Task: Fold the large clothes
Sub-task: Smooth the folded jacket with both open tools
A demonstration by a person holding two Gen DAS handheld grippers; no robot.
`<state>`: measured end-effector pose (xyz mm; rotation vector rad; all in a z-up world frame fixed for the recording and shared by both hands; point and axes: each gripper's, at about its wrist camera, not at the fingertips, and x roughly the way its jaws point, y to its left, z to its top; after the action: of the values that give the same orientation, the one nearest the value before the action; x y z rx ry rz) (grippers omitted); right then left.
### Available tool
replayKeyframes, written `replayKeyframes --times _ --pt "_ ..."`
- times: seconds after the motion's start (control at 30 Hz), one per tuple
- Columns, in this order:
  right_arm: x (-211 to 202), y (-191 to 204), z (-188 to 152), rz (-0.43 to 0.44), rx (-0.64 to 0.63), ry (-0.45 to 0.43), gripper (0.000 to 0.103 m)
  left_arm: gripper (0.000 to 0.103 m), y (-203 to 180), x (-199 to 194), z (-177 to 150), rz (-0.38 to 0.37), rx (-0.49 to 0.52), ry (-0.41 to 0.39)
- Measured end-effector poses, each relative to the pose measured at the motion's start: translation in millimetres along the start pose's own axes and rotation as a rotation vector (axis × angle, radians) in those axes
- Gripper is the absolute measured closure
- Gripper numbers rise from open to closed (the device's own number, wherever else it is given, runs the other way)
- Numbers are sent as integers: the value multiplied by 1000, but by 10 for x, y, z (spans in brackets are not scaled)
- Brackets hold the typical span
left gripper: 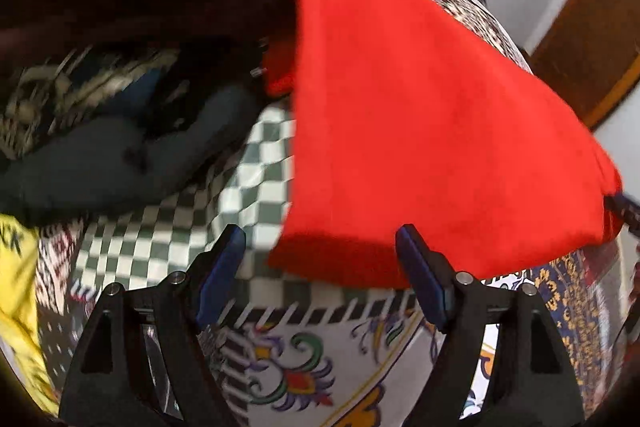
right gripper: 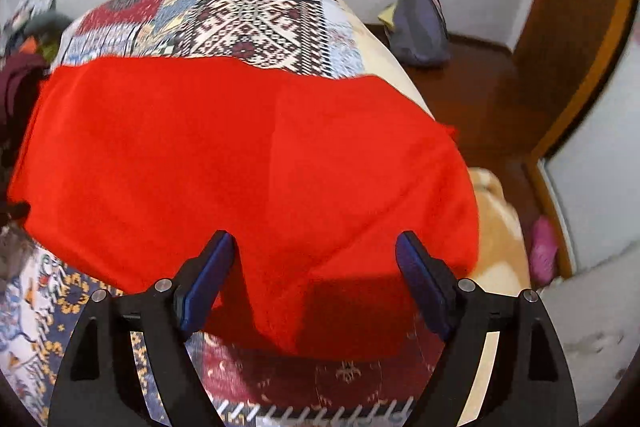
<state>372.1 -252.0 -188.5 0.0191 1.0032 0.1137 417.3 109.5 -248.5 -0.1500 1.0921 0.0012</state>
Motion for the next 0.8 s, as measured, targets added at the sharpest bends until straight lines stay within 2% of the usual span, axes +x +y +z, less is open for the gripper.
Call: replayKeyframes --times 0.1,0.3,0.4,0.6,0.63,0.7,0.8 --pt "-17 -69 -16 -38 18 1 22 25 95 -64 -46 7 -41 -6" --pt "-87 -52 -29 -91 -12 5 22 25 289 -260 -167 -42 -166 -16" --pt "-163 -45 -43 -92 -22 -10 22 25 343 -414 -222 -98 -222 -27" --pt "-313 54 3 -58 -30 -58 22 25 302 -616 -332 -339 -296 -9" --pt "-321 73 13 -51 -29 -64 22 25 281 -601 -342 -368 -306 -3" --pt "-340 117 22 -28 -24 -77 22 25 206 -498 -359 -476 -351 34" --pt "-317 190 18 0 -21 -75 22 26 131 -276 -365 -537 -411 87"
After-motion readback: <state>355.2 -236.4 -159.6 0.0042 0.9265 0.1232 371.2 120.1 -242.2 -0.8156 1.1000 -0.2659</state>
